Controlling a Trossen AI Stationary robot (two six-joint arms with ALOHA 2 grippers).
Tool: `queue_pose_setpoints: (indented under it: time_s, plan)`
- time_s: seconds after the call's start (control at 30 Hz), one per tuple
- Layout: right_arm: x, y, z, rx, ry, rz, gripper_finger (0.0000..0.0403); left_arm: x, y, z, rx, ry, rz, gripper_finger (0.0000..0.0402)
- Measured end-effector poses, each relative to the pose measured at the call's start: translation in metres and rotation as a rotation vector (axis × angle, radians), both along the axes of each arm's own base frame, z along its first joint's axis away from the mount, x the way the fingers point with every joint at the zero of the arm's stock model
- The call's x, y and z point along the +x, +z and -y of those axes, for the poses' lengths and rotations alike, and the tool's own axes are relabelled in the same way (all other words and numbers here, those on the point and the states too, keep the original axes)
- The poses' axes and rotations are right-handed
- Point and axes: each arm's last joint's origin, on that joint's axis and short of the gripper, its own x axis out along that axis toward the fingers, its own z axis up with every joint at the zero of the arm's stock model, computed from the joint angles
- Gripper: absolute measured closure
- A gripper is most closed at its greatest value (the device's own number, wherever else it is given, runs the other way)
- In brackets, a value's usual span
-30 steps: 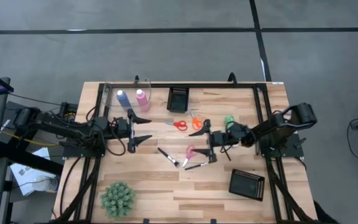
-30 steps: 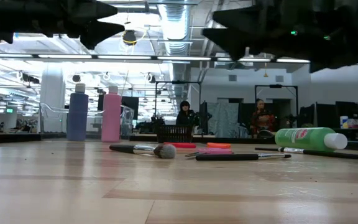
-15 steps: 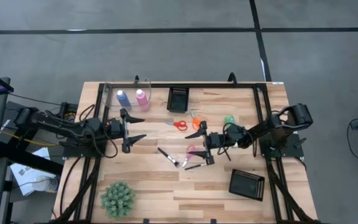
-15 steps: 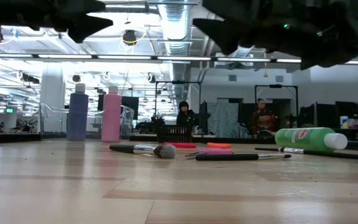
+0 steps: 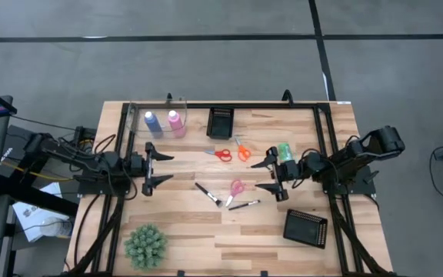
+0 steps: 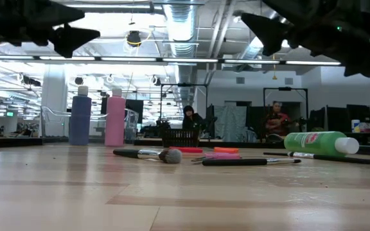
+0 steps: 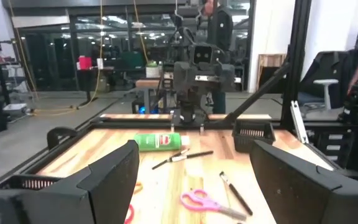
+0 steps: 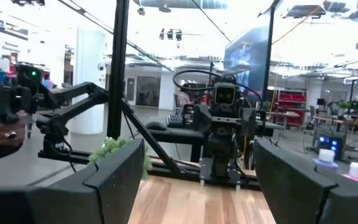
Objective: Pick & Place Paint Supplies
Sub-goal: Put the green paint bottle into the transparent bin
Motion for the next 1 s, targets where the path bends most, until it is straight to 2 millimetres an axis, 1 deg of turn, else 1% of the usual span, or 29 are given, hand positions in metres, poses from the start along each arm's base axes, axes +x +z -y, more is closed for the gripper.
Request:
queue_pose_setpoints:
  time_s: [0.2,0.37,0.5,0.73,1.0]
  plan:
    - [-0.006,-0.005,0.0,0.014,0.007,-0.019,0.0117,0.0,-0.006,0.001,0.016,-0.026,-0.03,0.0103]
    - [-0.015,-0.014,0.001,0.015,0.006,-0.056,0.0117,0.0,-0.009,0.001,0.035,-0.025,-0.06,0.0103]
    - [-0.025,-0.016,0.006,0.02,-0.027,-0.057,0.0117,0.0,-0.008,0.001,0.014,-0.029,-0.058,0.0103]
    - [-0.052,-0.021,0.012,0.049,-0.081,-0.059,0.0117,0.001,-0.009,0.002,-0.01,-0.051,-0.061,0.0103]
    - [-0.055,-0.015,0.005,0.053,-0.045,-0.022,0.0117,0.004,-0.005,0.003,-0.015,-0.071,-0.02,0.0103]
